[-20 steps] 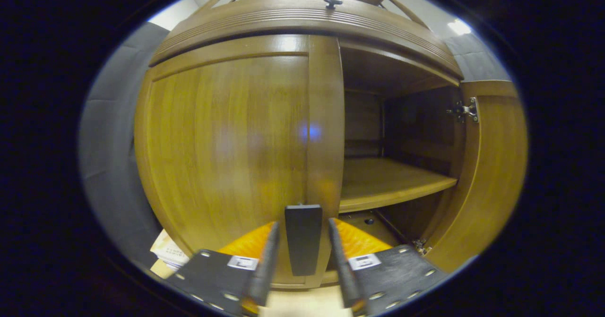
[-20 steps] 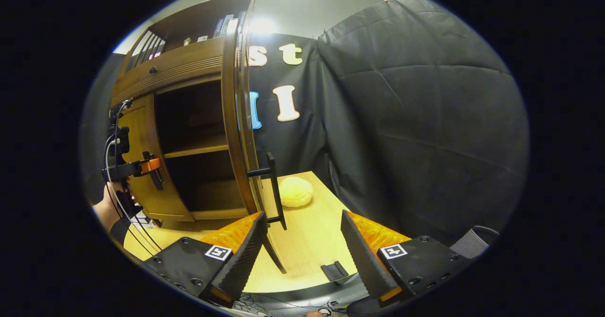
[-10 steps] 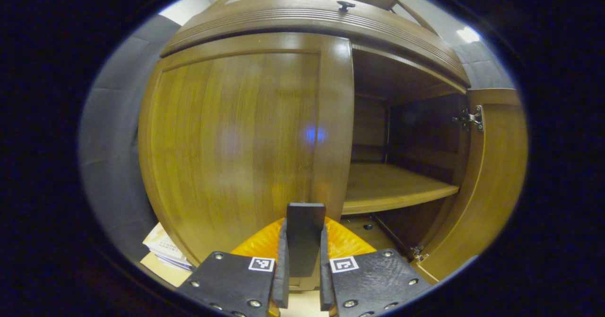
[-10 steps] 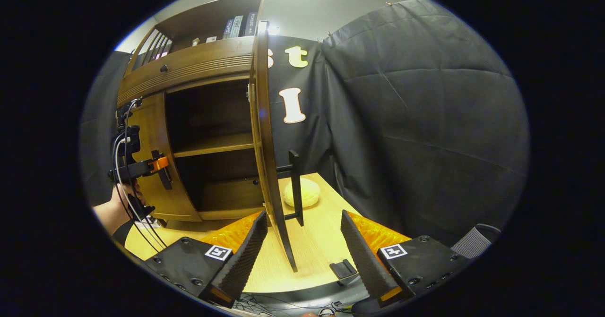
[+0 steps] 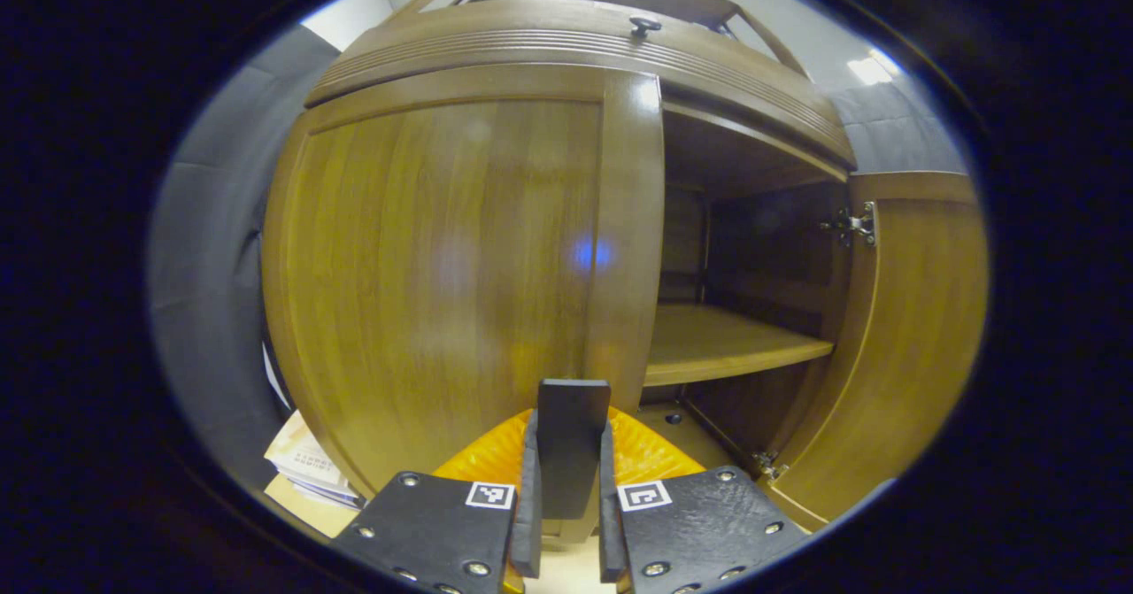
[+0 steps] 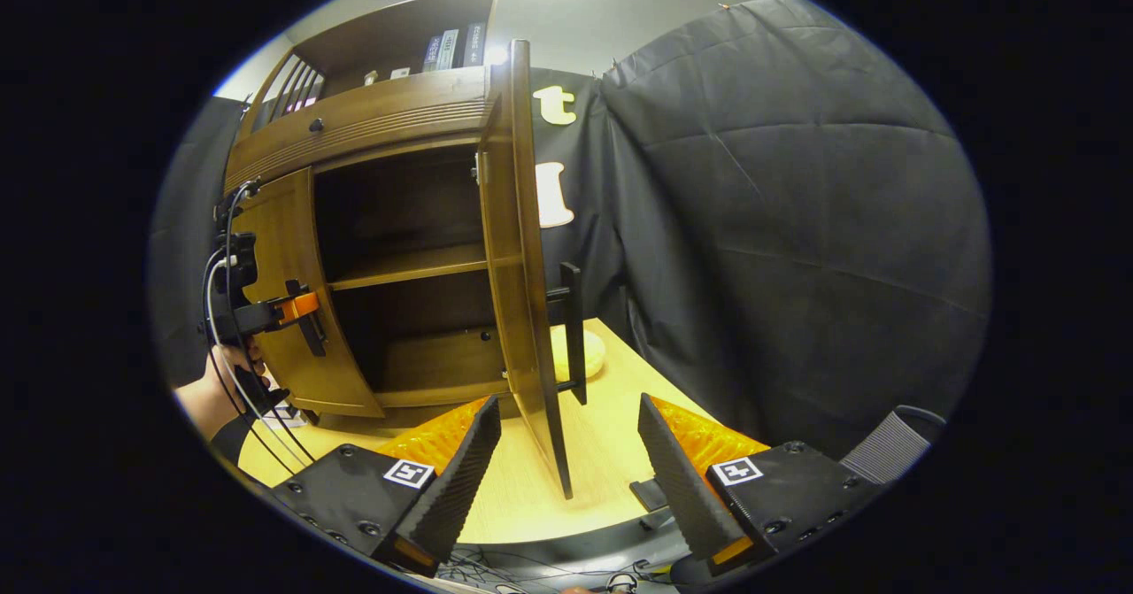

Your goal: Open the right door of the double-door shoe cabinet with the right hand, and open the left door with the left hand.

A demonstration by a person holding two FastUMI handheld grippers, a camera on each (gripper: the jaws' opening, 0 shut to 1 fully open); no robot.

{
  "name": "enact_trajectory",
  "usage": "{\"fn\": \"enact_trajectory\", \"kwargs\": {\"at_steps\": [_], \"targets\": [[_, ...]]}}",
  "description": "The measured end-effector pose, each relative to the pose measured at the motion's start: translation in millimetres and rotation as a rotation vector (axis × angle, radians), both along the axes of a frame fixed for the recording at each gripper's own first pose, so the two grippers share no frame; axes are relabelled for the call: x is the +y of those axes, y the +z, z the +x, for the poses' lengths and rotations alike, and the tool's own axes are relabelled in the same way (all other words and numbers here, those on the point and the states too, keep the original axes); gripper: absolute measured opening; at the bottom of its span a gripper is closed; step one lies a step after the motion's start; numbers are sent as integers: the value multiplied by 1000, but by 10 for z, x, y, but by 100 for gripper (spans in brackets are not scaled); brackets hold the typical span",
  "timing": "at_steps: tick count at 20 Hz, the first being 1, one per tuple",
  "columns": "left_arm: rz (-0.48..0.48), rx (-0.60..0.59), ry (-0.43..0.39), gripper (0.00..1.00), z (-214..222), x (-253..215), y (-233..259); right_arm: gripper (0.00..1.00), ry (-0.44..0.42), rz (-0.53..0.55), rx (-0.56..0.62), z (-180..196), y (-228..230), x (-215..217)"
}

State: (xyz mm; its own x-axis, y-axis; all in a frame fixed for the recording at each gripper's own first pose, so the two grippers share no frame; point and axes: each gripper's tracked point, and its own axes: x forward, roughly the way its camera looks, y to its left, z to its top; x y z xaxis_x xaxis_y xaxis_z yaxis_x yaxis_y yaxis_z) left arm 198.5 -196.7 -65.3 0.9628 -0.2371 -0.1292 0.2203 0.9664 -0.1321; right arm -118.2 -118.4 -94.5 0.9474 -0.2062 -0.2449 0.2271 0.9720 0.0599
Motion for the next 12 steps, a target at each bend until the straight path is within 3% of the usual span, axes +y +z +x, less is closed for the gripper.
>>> {"fn": "enact_trajectory", "kwargs": {"at_steps": [12], "targets": [[-17, -32, -82, 28, -540, 242, 76, 98, 156, 2, -26, 195, -107, 726]]}}
